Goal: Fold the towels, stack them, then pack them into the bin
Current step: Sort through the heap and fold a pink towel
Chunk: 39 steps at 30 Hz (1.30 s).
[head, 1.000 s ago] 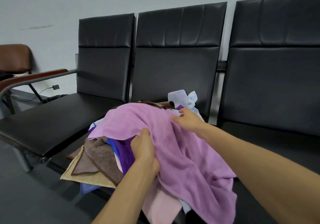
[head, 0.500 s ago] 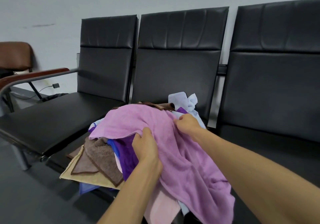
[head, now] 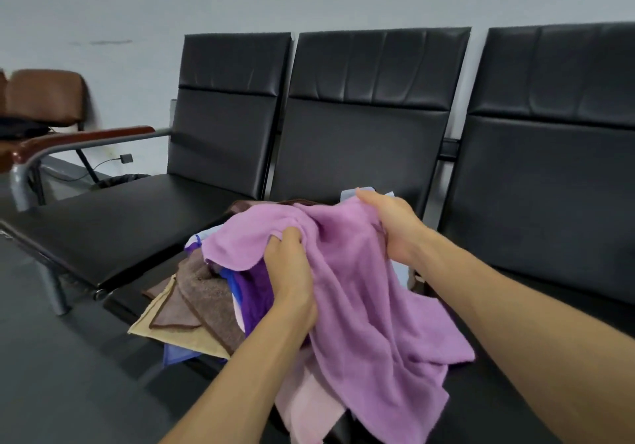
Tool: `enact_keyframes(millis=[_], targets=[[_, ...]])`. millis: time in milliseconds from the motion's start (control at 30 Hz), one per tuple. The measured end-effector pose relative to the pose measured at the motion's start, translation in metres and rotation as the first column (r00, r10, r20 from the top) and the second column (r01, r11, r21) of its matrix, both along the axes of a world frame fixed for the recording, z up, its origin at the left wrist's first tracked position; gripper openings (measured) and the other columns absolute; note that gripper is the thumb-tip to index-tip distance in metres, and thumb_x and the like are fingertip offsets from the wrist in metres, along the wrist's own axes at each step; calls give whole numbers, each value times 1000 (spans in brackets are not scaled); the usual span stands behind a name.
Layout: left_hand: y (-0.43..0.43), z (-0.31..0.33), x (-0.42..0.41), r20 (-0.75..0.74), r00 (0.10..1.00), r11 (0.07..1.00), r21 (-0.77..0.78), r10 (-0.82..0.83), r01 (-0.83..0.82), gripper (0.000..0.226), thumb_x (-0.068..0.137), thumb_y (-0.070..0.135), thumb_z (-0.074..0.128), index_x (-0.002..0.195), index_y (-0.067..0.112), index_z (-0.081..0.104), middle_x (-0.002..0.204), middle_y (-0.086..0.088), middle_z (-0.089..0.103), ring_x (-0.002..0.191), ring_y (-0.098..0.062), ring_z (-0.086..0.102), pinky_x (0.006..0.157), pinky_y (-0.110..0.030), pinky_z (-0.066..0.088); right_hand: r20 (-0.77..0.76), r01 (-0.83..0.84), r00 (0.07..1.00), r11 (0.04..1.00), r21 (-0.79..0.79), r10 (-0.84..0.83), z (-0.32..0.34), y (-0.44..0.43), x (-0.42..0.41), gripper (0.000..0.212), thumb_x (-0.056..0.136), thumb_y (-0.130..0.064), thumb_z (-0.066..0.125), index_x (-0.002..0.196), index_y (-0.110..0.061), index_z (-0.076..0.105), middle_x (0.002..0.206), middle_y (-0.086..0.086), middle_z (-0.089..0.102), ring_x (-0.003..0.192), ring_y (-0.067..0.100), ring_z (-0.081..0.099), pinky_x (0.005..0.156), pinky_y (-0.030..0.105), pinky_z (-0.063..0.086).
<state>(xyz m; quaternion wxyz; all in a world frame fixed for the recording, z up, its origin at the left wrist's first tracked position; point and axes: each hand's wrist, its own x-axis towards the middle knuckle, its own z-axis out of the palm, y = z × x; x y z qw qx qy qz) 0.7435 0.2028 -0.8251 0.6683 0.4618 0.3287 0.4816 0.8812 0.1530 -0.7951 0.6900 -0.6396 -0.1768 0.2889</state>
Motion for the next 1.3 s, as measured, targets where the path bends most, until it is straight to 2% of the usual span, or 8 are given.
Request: enact_keyframes(millis=[200,400,500,600,833,1033,1167,1300], targets=[[-5,71,-14,-28,993,931,345,-117,120,21,88,19,51,86,0,60,74,-3,60,68,-13,56,67,-32,48,173,93,974,952,292,-148,91,-58,-2,7,78,-8,66,82,-10,61,87,8,59,86,20,57,79,34,49],[-37,166,-7,-167,950,814,489,-265,314,15,91,19,54,96,10,66,91,-1,69,80,-12,64,66,-24,50,319,277,866,900,337,-386,181,-149,3,45,86,2,48,124,-19,60,120,1,60,107,16,58,94,33,50],[-45,200,0,-190,899,813,385,-394,438,20,89,22,61,105,10,64,100,-3,68,89,-15,64,70,-26,51,507,433,700,864,257,-502,210,-204,0,42,84,5,45,109,-19,70,118,-1,64,111,15,55,96,31,47],[-55,223,7,-275,839,787,301,-469,539,28,87,22,65,111,8,65,107,-6,68,93,-19,64,73,-29,51,632,543,566,816,197,-529,226,-269,-1,33,86,-1,50,80,-25,72,101,-2,67,98,15,54,74,26,45],[-105,257,18,-573,622,503,376,-534,778,39,84,32,71,113,6,67,113,-6,69,104,-20,65,78,-31,54,651,603,507,772,202,-565,243,-373,-9,19,79,-3,70,90,-18,74,82,-4,66,74,8,54,55,17,36],[-150,274,23,-657,543,503,277,-523,819,42,81,36,73,103,0,68,103,-7,70,95,-21,65,72,-31,54,628,681,491,715,157,-604,244,-438,-14,20,74,-6,76,84,-23,74,91,-3,67,87,15,57,71,28,45],[-159,275,26,-461,567,593,105,-682,798,18,84,14,71,93,1,64,89,-9,65,73,-20,60,60,-35,58,720,727,454,685,40,-524,241,-458,-16,8,80,-10,72,83,-18,73,90,0,68,89,18,58,72,29,45],[-163,274,24,-270,510,533,-14,-817,846,14,93,4,56,107,0,55,95,-11,57,81,-21,57,71,-42,54,799,798,344,602,28,-494,238,-463,-18,7,84,-11,66,84,-13,72,83,3,64,83,18,56,63,24,42]])
